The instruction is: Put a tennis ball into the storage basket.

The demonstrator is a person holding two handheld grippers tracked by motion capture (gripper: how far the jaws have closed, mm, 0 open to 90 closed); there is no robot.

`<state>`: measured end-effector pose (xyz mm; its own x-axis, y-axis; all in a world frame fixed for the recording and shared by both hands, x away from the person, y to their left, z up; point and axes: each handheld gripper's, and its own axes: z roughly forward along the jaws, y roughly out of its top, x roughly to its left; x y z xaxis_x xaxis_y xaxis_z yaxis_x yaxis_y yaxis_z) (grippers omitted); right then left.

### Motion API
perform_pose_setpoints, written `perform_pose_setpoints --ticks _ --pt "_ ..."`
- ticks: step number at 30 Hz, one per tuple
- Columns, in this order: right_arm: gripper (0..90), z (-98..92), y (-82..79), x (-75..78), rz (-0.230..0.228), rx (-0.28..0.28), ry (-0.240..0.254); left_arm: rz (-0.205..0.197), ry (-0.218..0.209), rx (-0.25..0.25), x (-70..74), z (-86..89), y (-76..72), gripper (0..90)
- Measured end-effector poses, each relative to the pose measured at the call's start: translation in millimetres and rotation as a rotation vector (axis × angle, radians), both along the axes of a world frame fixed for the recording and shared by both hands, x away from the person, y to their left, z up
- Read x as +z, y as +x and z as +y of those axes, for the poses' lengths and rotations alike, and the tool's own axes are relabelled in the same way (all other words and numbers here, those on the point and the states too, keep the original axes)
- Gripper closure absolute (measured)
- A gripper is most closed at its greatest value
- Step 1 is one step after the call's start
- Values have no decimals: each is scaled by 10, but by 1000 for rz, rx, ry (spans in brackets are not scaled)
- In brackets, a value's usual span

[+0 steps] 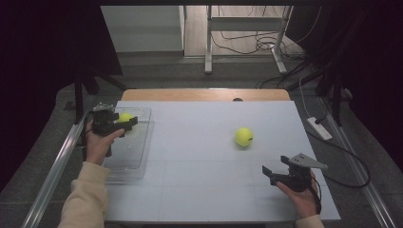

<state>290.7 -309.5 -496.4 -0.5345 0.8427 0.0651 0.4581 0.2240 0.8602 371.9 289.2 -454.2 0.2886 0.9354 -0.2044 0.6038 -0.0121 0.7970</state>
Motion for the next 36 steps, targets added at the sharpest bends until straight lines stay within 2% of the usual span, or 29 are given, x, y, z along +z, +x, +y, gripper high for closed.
perform_pose_setpoints --ticks 6,8,12,19,22,26,29,34,36 --pt "119 25 3 -6 -2 10 -13 -54 -13 -59 52 -75 -137 148" --pt "119 20 6 -17 -1 14 -14 -57 -16 -68 54 -90 -150 148" --pt "119 3 -2 -19 0 15 -15 -83 -9 -117 83 -210 -226 145" --pt "119 -16 10 -20 -3 15 -13 -123 -33 -178 169 -348 -334 146" --pt "119 -7 13 -19 -4 17 -16 -130 -22 -211 206 -437 -366 147" --pt "120 12 1 -19 -5 18 -22 -141 -45 -222 245 -518 -372 152" --pt "121 26 -20 -18 -8 24 -29 -138 -22 -242 244 -588 -372 151" --pt "121 11 -22 -17 -10 21 -32 -141 -21 -242 231 -623 -383 154" --pt "121 1 -19 -11 -9 15 -29 -143 -19 -259 229 -665 -397 154"
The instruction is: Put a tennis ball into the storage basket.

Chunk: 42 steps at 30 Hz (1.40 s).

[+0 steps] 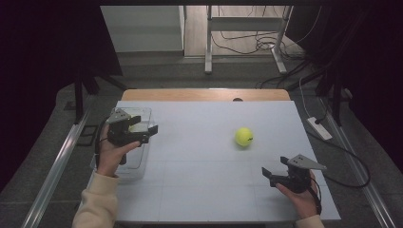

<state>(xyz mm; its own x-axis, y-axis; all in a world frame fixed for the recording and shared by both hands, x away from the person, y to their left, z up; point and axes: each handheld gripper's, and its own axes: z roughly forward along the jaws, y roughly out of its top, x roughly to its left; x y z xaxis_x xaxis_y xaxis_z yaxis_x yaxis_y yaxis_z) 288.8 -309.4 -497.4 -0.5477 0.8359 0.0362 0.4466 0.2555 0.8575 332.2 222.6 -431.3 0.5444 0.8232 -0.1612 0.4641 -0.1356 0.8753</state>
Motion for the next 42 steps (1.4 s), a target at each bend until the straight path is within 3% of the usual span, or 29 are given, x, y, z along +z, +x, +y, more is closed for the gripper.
perform_pose_setpoints --ticks 10,18,35,42 --pt "121 17 17 -8 2 3 2 -10 19 -37 21 -163 -31 153" --pt "121 30 8 -8 4 5 -5 -5 14 -66 -2 -294 -20 156" --pt "121 77 24 -19 5 19 -11 8 42 -108 -32 -498 -34 157" --pt "121 58 28 -29 9 18 -5 23 61 -134 -57 -659 7 161"
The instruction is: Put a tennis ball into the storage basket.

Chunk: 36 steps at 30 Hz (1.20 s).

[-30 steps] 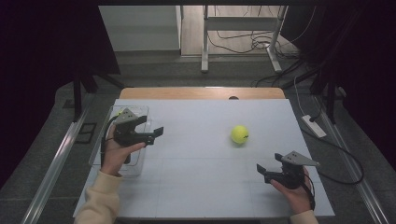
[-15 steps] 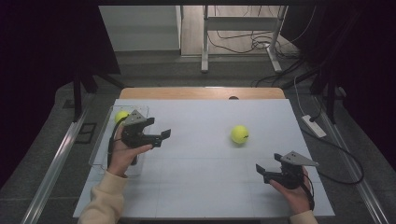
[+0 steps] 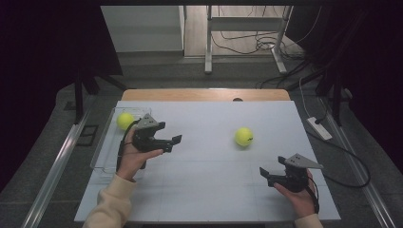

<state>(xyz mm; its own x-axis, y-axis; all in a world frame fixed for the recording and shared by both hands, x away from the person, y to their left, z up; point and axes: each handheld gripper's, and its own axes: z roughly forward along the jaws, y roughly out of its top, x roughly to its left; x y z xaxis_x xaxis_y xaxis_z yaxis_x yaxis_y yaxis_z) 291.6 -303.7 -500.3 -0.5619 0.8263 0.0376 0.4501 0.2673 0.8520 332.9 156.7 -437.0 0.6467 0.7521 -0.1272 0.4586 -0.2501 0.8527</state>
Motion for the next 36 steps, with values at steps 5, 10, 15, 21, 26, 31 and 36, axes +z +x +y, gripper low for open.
perform_pose_setpoints --ticks 5,10,15,21,26,31,36 --pt "124 0 -2 4 -1 4 1 5 10 -25 1 -130 40 161" --pt "124 11 -4 5 -2 8 3 10 15 -31 13 -211 91 163" --pt "124 17 6 -5 6 11 8 16 33 -44 29 -317 173 165" --pt "124 27 6 4 3 13 10 23 39 -55 49 -424 272 164" --pt "123 25 1 -1 2 11 9 28 32 -69 74 -492 327 165" --pt "123 31 -22 -5 0 10 5 24 34 -87 96 -560 363 164" --pt "122 37 -38 6 2 11 18 24 43 -97 113 -617 392 163"
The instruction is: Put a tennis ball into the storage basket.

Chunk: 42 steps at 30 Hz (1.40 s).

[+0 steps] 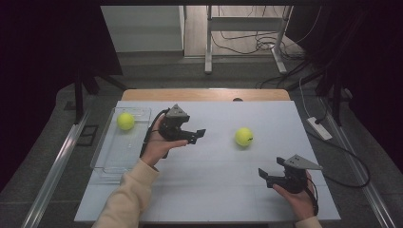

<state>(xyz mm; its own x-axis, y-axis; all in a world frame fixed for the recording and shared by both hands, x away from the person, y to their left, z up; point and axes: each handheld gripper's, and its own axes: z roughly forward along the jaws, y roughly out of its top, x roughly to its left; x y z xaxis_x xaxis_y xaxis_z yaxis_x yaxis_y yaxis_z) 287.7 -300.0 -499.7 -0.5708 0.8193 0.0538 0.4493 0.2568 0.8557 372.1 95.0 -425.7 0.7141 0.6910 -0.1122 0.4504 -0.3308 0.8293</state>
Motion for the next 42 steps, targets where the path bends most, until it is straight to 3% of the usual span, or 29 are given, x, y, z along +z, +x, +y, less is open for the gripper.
perform_pose_setpoints --ticks 19,34,42 --pt "122 -6 -6 2 6 -1 18 28 24 -8 -7 -157 158 158" --pt "123 -5 18 -6 5 7 10 27 30 -1 -9 -263 260 156" --pt "123 1 18 -9 5 8 10 63 32 -8 -78 -323 359 155"
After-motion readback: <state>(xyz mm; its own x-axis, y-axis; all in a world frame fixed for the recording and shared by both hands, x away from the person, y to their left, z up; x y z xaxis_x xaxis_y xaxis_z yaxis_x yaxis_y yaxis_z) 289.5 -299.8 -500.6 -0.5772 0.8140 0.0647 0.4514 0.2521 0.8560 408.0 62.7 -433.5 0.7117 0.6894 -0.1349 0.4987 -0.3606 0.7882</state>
